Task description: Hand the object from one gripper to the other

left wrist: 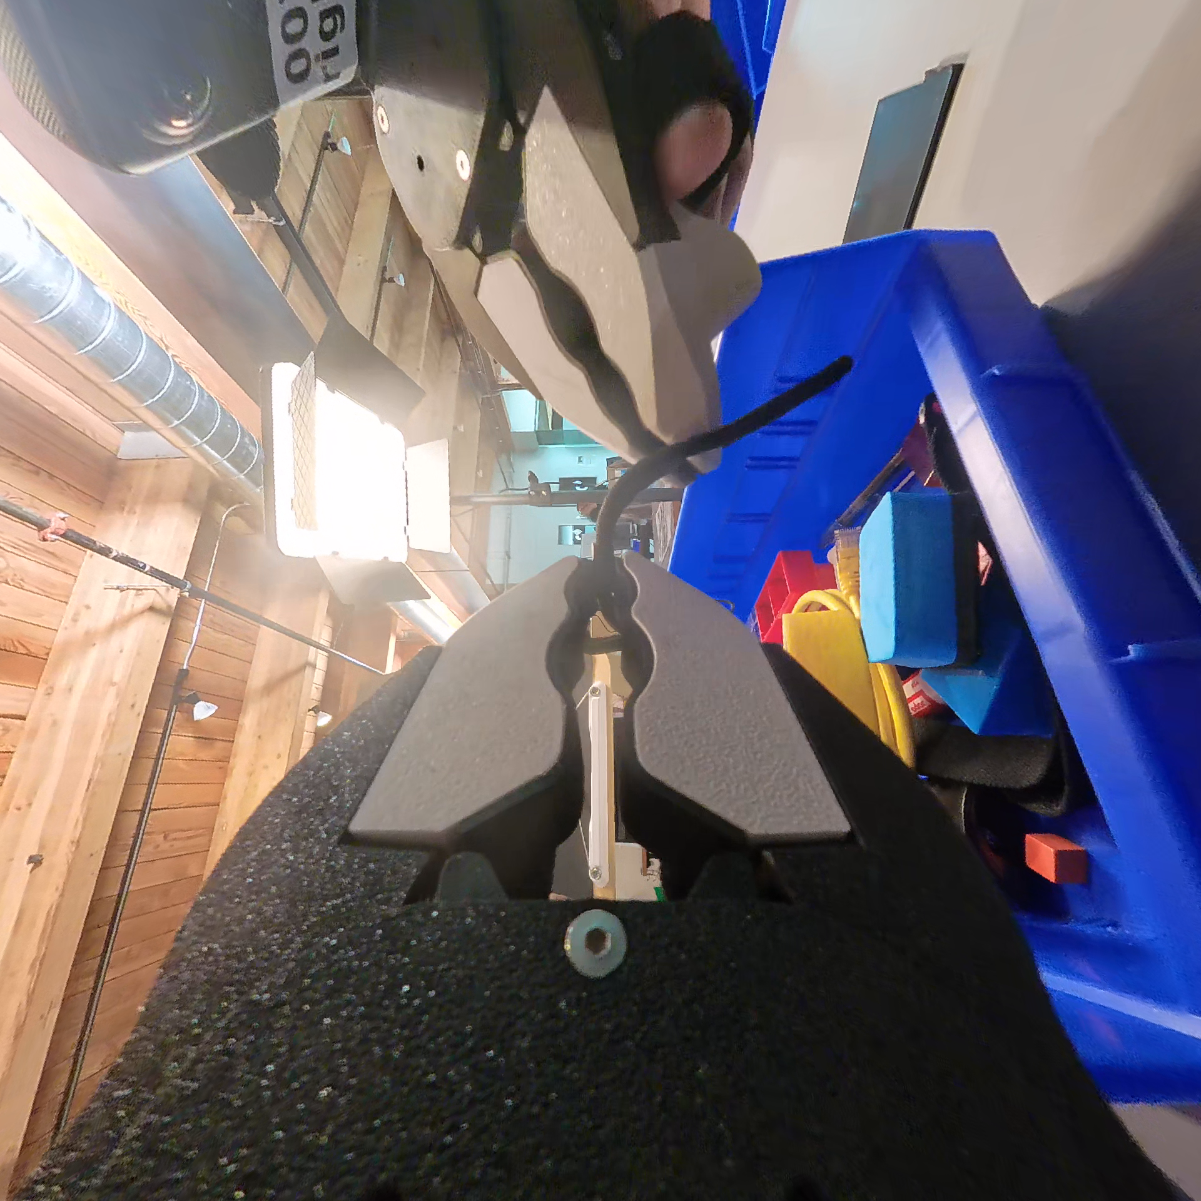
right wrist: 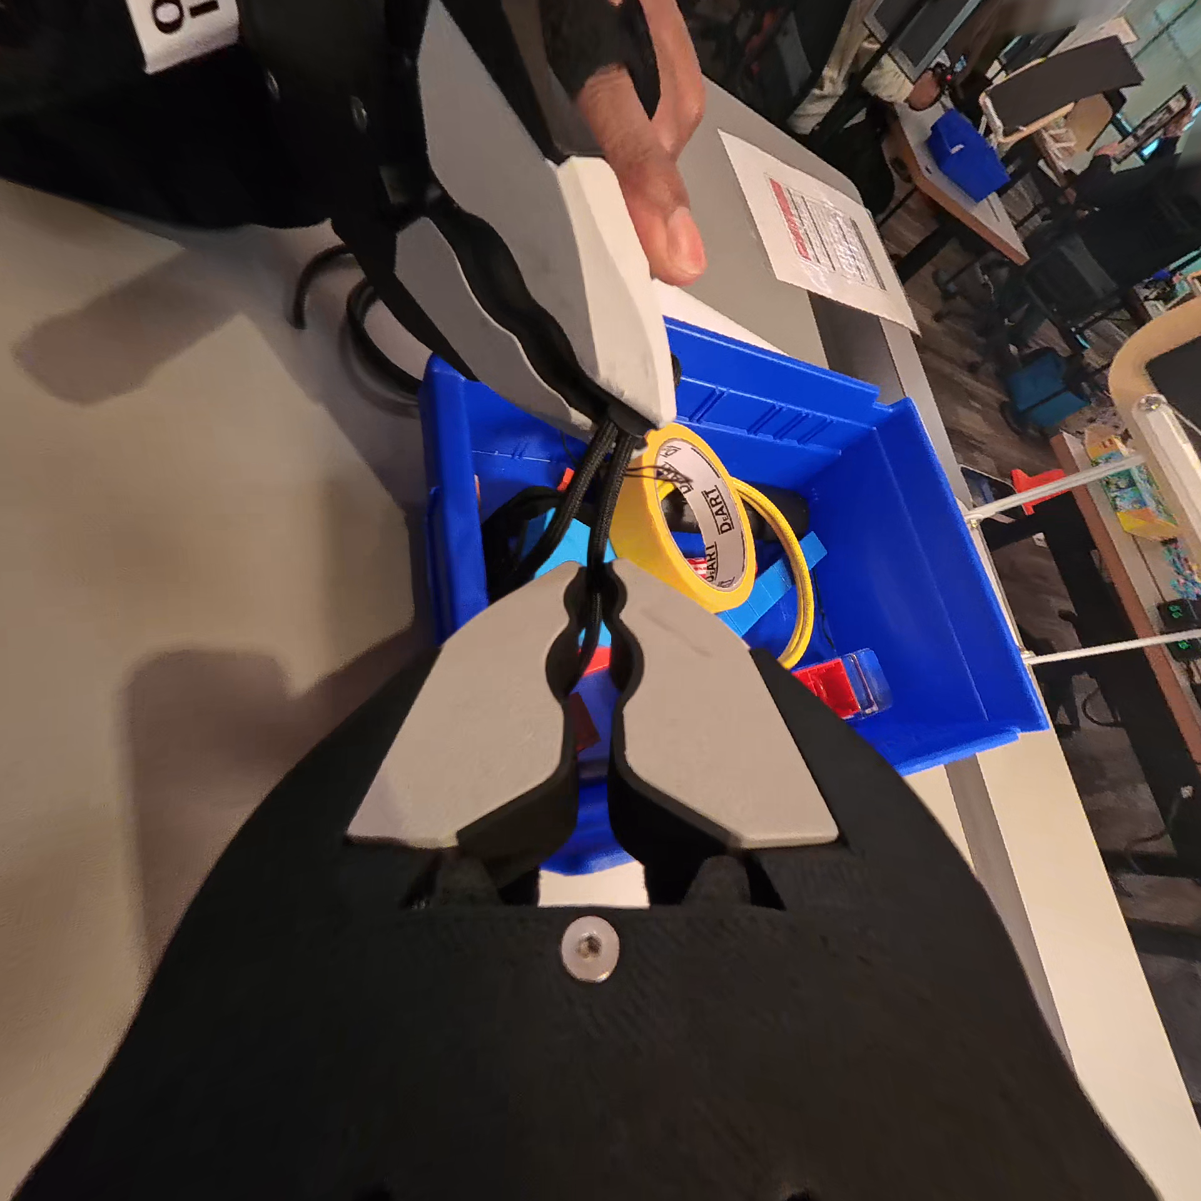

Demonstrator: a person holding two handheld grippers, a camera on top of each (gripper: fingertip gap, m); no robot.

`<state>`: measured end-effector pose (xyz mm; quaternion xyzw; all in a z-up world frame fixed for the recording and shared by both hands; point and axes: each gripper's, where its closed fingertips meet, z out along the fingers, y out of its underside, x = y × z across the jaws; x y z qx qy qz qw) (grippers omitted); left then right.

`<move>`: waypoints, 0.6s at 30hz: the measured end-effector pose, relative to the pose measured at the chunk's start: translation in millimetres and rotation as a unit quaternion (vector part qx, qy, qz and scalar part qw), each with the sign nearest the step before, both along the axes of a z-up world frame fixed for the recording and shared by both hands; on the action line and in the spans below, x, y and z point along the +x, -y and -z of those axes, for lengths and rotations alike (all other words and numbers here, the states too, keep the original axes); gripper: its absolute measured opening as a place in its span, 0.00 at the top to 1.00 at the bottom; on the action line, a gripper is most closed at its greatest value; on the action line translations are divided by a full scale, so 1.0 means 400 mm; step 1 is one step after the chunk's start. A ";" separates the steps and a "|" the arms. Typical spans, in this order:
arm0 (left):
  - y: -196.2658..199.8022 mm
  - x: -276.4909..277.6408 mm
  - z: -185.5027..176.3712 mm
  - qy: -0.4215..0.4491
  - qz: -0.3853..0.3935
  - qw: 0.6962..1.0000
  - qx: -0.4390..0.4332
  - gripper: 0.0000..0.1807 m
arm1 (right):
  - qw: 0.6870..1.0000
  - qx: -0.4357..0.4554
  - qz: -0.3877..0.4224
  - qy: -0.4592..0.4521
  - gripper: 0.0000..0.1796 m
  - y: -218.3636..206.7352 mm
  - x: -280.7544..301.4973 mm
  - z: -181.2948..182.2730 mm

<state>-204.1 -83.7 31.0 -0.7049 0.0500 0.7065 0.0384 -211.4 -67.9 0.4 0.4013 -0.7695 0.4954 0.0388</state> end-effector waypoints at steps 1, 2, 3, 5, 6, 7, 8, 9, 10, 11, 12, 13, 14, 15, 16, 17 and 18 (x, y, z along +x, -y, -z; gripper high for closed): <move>0.003 0.000 0.001 0.000 -0.002 1.000 -0.001 0.97 | 1.000 -0.002 0.005 0.000 0.99 0.000 -0.007 -0.001; 0.008 0.000 0.000 0.000 -0.005 1.000 -0.001 0.97 | 1.000 -0.009 0.014 0.001 0.99 0.002 -0.016 -0.007; 0.013 0.000 0.000 -0.001 -0.008 1.000 -0.002 0.97 | 1.000 -0.018 0.024 0.006 0.99 0.002 -0.027 -0.016; 0.022 -0.001 -0.003 -0.006 -0.014 1.000 -0.001 0.97 | 0.999 -0.029 0.039 0.017 0.99 -0.002 -0.046 -0.033; 0.027 -0.001 -0.006 -0.008 -0.017 1.000 0.000 0.97 | 0.998 -0.033 0.047 0.015 0.99 -0.005 -0.058 -0.038; 0.033 -0.001 -0.009 -0.011 -0.021 1.000 0.001 0.97 | 0.998 -0.036 0.056 0.007 0.99 -0.008 -0.071 -0.040; 0.040 0.000 -0.012 -0.014 -0.025 1.000 0.002 0.97 | 0.997 -0.038 0.064 0.001 0.99 -0.012 -0.084 -0.041; 0.048 0.001 -0.016 -0.018 -0.030 0.999 0.003 0.97 | 0.997 -0.040 0.069 -0.002 0.99 -0.016 -0.094 -0.043; 0.057 0.002 -0.020 -0.021 -0.035 0.999 0.005 0.97 | 0.996 -0.042 0.072 0.000 0.99 -0.020 -0.101 -0.046; 0.062 0.003 -0.021 -0.021 -0.036 0.999 0.006 0.97 | 0.996 -0.045 0.071 0.008 0.99 -0.024 -0.103 -0.052; 0.064 0.002 -0.021 -0.021 -0.036 0.999 0.008 0.97 | 0.996 -0.046 0.069 0.016 0.99 -0.027 -0.102 -0.058; 0.063 0.001 -0.019 -0.020 -0.036 0.999 0.008 0.97 | 0.996 -0.046 0.069 0.016 0.99 -0.029 -0.103 -0.059; 0.063 -0.002 -0.016 -0.018 -0.038 0.999 0.008 0.97 | 0.997 -0.044 0.070 0.010 0.99 -0.030 -0.104 -0.056; 0.062 -0.003 -0.015 -0.018 -0.039 0.999 0.008 0.97 | 0.997 -0.043 0.069 0.005 0.99 -0.030 -0.104 -0.052; 0.061 -0.005 -0.014 -0.018 -0.040 0.999 0.008 0.97 | 0.997 -0.043 0.067 0.003 0.99 -0.030 -0.103 -0.048; 0.062 -0.006 -0.013 -0.017 -0.041 0.999 0.010 0.97 | 0.997 -0.047 0.065 0.002 0.99 -0.030 -0.101 -0.048; 0.064 -0.007 -0.011 -0.015 -0.045 0.999 0.011 0.97 | 0.996 -0.054 0.065 0.002 0.98 -0.030 -0.101 -0.051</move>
